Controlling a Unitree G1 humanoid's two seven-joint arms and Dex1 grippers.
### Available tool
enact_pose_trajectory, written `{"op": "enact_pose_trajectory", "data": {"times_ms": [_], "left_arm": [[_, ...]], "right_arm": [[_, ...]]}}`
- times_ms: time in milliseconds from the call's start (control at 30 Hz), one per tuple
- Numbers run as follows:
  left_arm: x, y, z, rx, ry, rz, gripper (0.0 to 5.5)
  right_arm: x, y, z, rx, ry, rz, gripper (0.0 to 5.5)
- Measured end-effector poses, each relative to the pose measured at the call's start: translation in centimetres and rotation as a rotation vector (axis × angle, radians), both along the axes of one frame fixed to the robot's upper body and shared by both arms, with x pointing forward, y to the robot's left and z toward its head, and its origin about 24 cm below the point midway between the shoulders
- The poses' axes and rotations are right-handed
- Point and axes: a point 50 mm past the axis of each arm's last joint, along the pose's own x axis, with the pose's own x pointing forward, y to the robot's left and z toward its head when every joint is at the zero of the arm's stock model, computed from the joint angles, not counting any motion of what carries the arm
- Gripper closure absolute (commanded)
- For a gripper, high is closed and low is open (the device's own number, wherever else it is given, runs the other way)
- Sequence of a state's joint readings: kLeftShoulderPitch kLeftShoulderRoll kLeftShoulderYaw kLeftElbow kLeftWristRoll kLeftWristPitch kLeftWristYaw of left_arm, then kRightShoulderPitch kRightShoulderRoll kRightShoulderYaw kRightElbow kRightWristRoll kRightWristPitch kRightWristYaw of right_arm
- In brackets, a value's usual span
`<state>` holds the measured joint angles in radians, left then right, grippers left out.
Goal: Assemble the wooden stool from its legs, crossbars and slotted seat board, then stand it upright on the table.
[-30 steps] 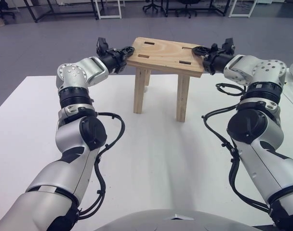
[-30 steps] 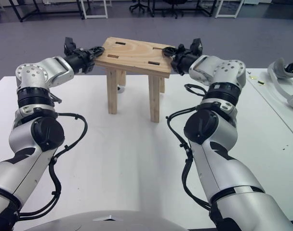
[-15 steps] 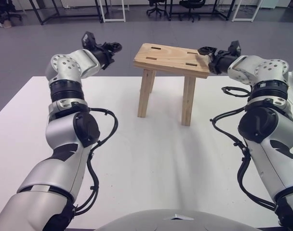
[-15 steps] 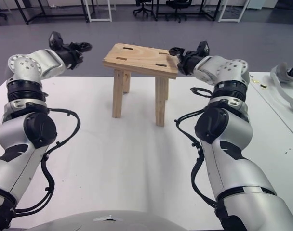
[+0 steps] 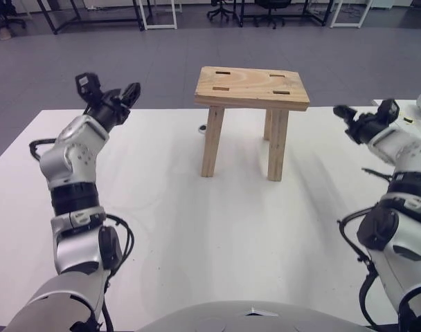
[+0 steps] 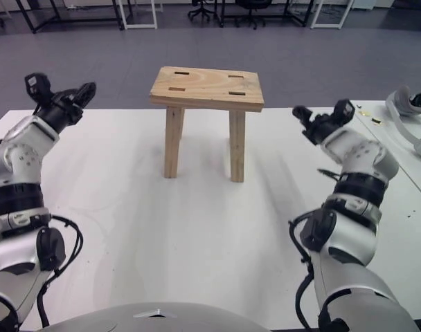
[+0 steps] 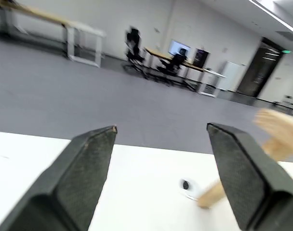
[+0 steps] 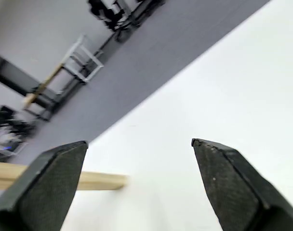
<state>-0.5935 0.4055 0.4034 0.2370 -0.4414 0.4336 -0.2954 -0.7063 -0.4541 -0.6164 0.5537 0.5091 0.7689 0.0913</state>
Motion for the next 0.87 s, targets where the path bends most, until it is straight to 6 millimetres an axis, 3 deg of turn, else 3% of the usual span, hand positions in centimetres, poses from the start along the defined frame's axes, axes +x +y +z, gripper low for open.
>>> {"op": "enact_pose_trajectory", "data": {"times_ms": [100,133,367,567,867], "left_arm": [[-1.9,1.2,-3.7,-0.021,-0.015,0.099,2.04],[-2.2,1.2,-4.3,-0.033,-0.025,0.111,2.04],[-3.3,0.8,-3.8,-0.093,-0.118,0.134,2.04],[-3.9,0.2,-4.6,-0.060,-0.097,0.109,2.04],[-5.7,-0.3,-6.1,-0.116,-0.081,0.129,2.04]], "right_arm": [[-1.4,0.9,-3.4,-0.075,0.055,-0.041,1.48],[-1.4,1.5,-3.5,-0.073,0.046,-0.042,1.48],[-2.7,2.4,-4.1,-0.098,0.014,-0.075,1.48],[-2.8,3.1,-3.8,-0.190,-0.014,-0.047,1.48],[-2.9,3.0,-4.0,-0.190,-0.008,-0.059,1.48]]}}
